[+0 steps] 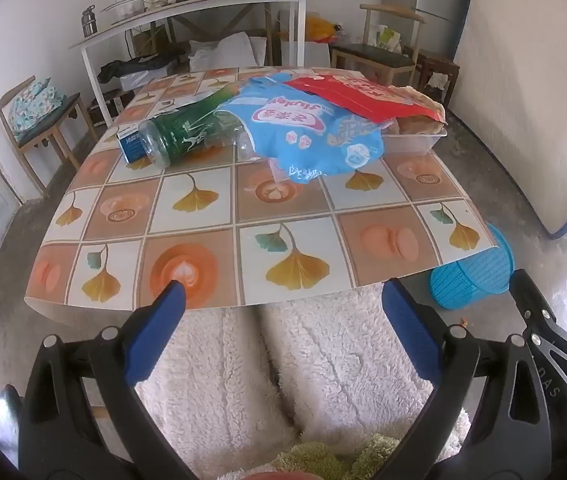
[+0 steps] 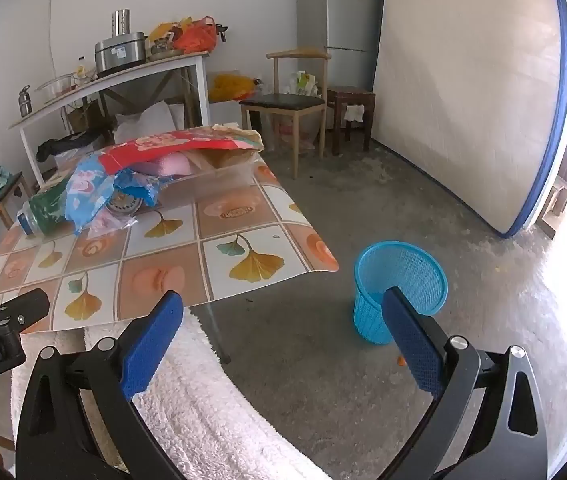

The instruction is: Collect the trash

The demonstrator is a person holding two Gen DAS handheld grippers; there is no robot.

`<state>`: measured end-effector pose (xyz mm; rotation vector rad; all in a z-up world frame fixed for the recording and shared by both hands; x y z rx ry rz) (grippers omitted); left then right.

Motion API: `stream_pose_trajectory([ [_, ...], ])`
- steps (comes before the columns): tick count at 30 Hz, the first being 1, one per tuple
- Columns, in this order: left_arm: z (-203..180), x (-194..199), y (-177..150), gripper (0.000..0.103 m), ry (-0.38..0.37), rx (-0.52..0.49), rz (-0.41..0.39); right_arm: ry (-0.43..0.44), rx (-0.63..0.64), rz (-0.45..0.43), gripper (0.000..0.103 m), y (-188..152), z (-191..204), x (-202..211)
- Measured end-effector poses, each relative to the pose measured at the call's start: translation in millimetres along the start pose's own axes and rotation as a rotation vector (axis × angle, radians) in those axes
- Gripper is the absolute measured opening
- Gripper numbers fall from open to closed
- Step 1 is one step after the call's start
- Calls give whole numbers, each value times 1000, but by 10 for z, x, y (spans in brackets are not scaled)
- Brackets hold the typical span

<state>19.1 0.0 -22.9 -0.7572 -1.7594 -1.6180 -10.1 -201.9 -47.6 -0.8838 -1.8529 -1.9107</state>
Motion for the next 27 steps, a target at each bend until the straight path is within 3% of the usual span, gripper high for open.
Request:
stream_pose_trajectory([
  [27, 9, -48, -28, 95, -8, 10, 10, -1, 4, -8, 97, 12, 15, 13],
])
Point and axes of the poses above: each gripper's, at about its wrist camera, not at the fingertips, and x roughly against the way its jaws point, z to its left, y to its top, the point moved 3 cm from there along -x, roughly the way its jaws point, and after that the axes turned 5 degrees about x, right-handed, at the moved point
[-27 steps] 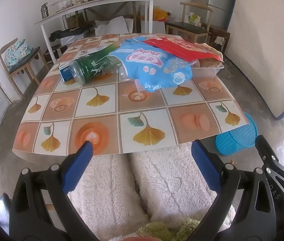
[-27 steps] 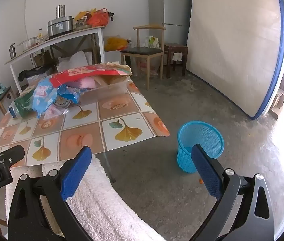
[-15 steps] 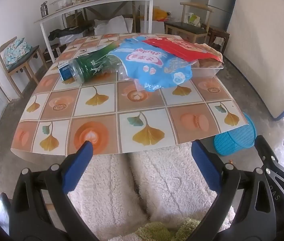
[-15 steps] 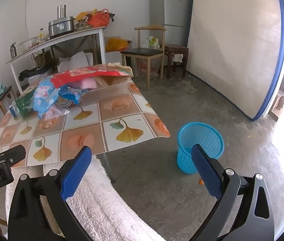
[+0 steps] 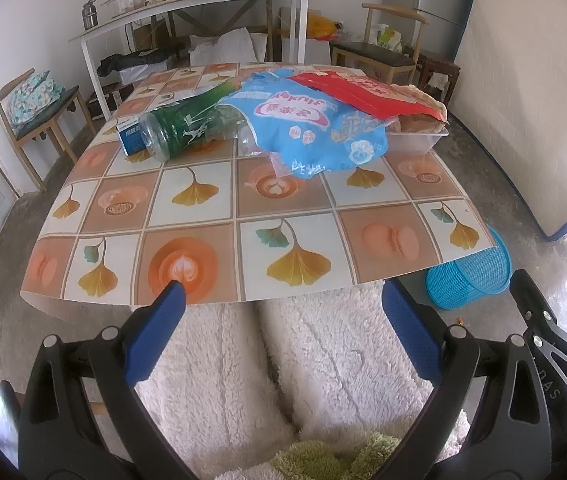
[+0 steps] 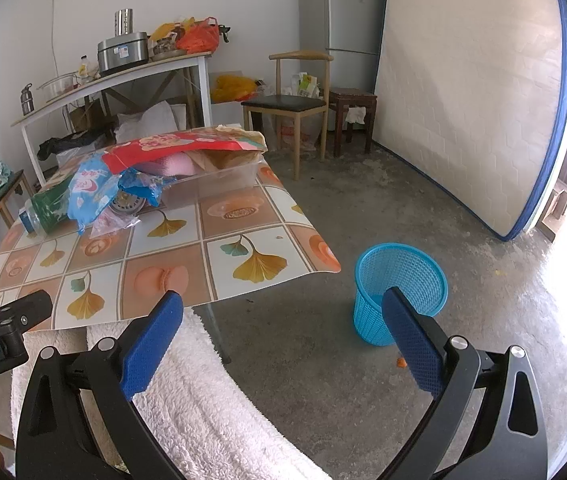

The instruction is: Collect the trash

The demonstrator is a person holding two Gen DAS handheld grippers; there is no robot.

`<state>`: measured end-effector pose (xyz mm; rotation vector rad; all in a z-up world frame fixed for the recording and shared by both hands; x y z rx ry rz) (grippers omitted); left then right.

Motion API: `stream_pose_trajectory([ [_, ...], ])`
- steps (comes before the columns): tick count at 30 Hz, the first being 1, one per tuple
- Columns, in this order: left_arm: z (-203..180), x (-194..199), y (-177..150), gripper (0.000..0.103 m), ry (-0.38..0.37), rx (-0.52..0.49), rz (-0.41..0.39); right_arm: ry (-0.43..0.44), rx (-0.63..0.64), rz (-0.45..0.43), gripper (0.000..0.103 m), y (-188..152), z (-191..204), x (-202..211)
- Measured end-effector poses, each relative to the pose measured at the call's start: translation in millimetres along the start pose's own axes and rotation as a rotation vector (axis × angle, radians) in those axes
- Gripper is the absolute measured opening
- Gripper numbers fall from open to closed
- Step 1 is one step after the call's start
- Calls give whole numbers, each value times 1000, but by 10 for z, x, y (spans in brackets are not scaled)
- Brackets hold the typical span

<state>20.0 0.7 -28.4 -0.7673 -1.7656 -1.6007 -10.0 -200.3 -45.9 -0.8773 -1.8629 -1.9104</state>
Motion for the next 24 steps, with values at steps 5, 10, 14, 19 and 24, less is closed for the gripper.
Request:
stream_pose_trajectory([
  [5, 33, -3, -9, 95, -3, 5, 1, 1, -1, -3, 97, -8, 39, 1],
  [10, 68, 12, -11, 95, -4, 13, -2, 1, 1, -7, 97, 2, 39, 29],
  [14, 77, 12, -12, 95, -4, 13, 0, 5, 3, -10, 97, 32, 14, 61],
  [19, 85, 21, -5, 94, -1, 14, -1, 6, 2, -12, 97, 33, 19, 57],
  [24, 95, 30, 1, 95, 1, 15, 0, 7, 3, -13, 97, 39, 22, 56],
])
Point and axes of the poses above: each gripper's, at about its wrist camera, not at the fingertips, and x roughly against the way its jaws point, z to its left, y to its top, the point moved 3 cm from there along -x, roughly the way its jaws point, and after that the axes turned 5 degrees about x, right-handed, at the moved point
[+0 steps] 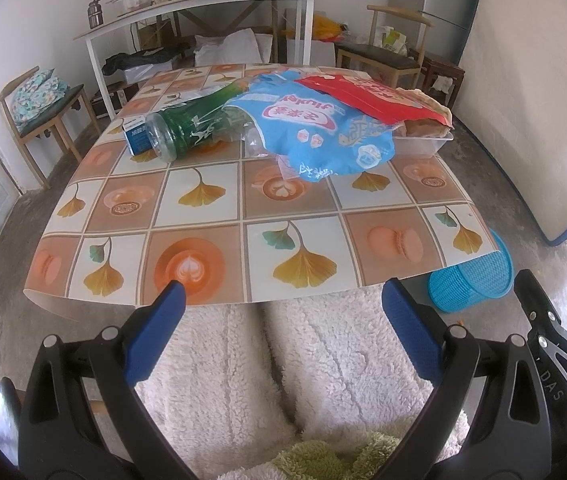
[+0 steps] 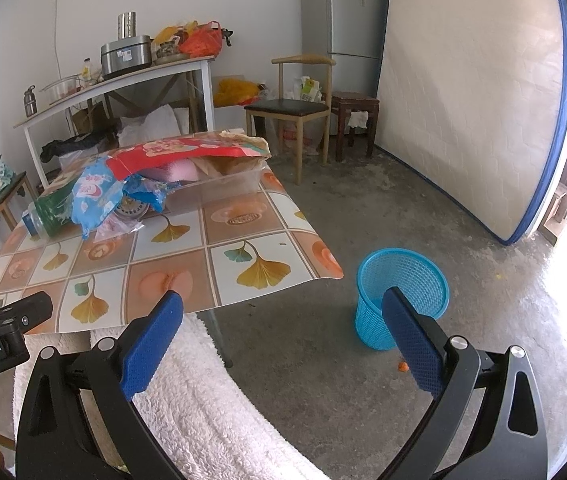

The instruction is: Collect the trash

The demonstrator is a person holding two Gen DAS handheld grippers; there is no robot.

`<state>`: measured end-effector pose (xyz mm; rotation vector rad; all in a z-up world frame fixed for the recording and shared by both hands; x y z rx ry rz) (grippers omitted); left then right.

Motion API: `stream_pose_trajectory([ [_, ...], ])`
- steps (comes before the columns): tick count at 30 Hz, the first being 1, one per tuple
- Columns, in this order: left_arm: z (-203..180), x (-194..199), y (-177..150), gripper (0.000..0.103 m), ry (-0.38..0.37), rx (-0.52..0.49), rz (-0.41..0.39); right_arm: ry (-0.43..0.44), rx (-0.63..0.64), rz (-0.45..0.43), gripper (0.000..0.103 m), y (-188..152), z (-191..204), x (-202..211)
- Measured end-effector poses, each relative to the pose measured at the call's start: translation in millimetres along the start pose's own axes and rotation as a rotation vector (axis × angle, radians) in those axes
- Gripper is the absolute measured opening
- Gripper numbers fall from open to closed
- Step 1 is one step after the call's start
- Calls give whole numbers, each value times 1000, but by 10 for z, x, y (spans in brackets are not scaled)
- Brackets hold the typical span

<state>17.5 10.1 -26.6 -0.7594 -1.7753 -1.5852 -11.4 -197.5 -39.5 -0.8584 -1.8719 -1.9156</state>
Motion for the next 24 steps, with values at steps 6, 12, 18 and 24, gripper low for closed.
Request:
stream_pose_trajectory([
  [6, 2, -1, 0, 95, 0, 0, 1, -1, -1, -2, 97, 2, 4, 1],
  [12, 2, -2, -1, 95, 0, 0, 1, 0, 0, -3, 97, 1, 6, 3],
  [18, 18, 12, 7, 95, 1, 2, 2, 1, 1, -4, 97, 2, 13, 7],
  [24, 17, 10, 7, 95, 1, 1, 2, 0, 0, -4, 97, 1, 10, 8],
])
Point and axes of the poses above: each gripper's, at about its wrist camera, not at the fingertips, and x roughly against the way its jaws point, z to its left, y to its top, the point moved 3 cm from there along -x, roughly the way its jaws point, and after that the axes turned 5 degrees about x, right-handed, at the moved point
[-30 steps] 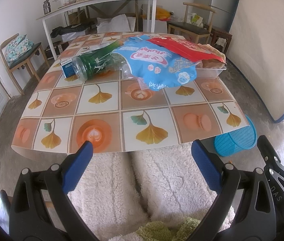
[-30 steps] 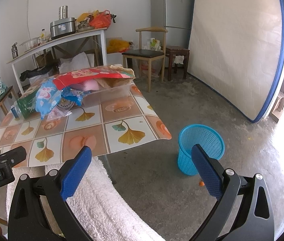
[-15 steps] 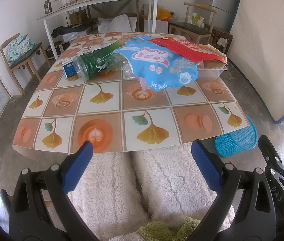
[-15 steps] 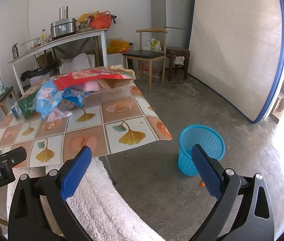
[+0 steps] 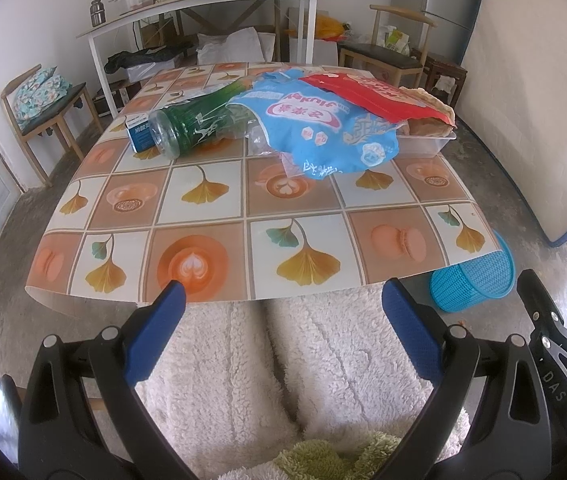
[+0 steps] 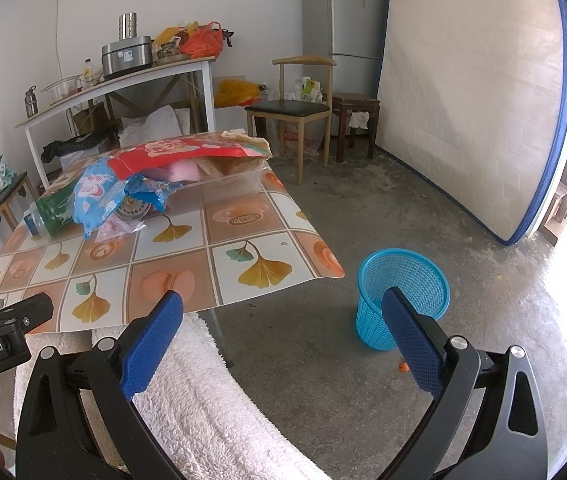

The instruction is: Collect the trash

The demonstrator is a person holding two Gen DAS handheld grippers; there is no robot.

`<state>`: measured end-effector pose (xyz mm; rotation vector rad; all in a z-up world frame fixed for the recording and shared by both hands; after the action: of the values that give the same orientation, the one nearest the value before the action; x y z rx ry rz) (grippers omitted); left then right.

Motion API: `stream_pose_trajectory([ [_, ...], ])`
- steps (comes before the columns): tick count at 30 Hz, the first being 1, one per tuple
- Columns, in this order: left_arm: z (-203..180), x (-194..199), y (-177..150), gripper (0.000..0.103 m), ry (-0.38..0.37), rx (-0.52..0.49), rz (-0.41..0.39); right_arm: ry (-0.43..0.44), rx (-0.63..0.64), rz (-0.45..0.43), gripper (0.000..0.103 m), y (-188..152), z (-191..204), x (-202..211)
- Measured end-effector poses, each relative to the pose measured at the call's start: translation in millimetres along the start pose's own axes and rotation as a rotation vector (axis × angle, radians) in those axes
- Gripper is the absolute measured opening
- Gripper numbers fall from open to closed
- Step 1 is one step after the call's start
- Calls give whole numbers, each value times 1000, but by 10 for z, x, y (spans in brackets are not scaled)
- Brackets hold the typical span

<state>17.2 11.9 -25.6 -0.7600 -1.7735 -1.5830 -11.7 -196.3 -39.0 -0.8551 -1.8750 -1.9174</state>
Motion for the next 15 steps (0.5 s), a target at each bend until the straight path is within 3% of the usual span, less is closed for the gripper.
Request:
stream_pose_trajectory([
  [15, 20, -2, -10, 95, 4, 2, 2, 2, 0, 0, 97, -10, -1, 0],
])
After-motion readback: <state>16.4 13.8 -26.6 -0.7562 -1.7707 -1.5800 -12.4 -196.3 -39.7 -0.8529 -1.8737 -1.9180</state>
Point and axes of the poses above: each gripper's, at about its wrist camera, not at the fingertips, and x roughly against the way its jaws point, z to its left, y to its top, the point moved 3 cm from there along -x, roughly the way its jaws point, and after that the axes turned 5 degrees about x, right-handed, at the moved point
